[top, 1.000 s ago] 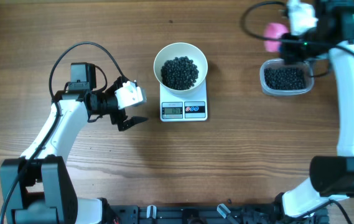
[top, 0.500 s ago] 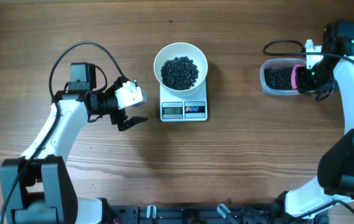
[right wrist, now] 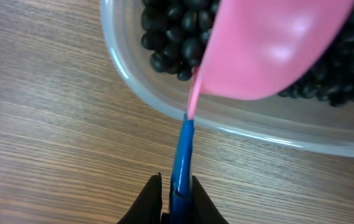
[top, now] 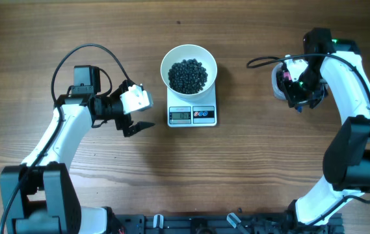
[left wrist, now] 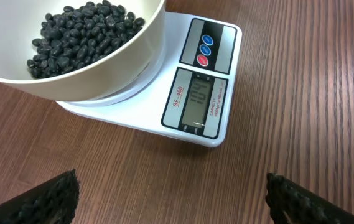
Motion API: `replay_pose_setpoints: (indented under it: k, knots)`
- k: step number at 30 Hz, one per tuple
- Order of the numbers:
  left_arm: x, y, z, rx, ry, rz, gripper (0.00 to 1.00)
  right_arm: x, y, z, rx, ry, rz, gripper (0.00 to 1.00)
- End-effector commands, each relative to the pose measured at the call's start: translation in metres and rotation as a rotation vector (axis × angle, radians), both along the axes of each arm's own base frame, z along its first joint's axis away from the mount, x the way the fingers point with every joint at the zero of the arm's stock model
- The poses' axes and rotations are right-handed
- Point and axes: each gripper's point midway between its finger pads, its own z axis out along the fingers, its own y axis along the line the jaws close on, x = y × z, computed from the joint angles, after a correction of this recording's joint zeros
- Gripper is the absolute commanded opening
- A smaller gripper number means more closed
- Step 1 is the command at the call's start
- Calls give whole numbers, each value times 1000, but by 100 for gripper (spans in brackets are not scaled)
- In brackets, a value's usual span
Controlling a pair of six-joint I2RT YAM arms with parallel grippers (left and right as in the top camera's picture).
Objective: Scoop item into bowl and weigh 150g on scale
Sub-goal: 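Scoop black beans from the tub with the right gripper, then carry the scoop over the bowl and pour the beans in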
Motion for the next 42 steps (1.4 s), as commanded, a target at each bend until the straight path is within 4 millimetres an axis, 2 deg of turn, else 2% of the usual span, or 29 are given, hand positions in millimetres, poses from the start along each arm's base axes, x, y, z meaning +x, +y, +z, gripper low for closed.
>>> replay_pose_setpoints:
  k: [1,3,8,13,17,22,25,27,32,33,38,40,42]
  knots:
    - [-1,-1,8,-17,-32,-15,100,-4,21,-6,159,31,-21,4]
    - [-1,-1,8,-16,-32,-15,100,-3,19,-5,212,22,-59,4]
    - [-1,-1,8,-16,-31,-15,100,3,-1,3,364,-25,-226,4]
    - [-1,-1,8,-17,-32,-15,100,15,-16,17,543,-116,-340,4]
    - [-1,-1,8,-17,-31,-15,100,18,-32,33,692,-195,-402,4]
    - [-1,-1,8,-16,-32,-15,100,12,-21,58,872,-253,-333,4]
    - [-1,-1,8,-17,-31,-15,100,6,2,72,968,-247,-265,4]
    - [-1,-1,8,-17,-31,-15,100,6,21,75,988,-217,-230,4]
    - [-1,-1,8,-17,-31,-15,100,17,90,88,999,-145,-85,4]
    - [-1,-1,8,-16,-32,-15,100,23,111,95,991,-142,-37,4]
    - [-1,-1,8,-16,-32,-15,100,36,169,114,842,-142,86,4]
    - [-1,-1,8,-16,-31,-15,100,40,187,113,745,-158,117,4]
    - [-1,-1,8,-17,-32,-15,100,44,205,102,604,-191,144,4]
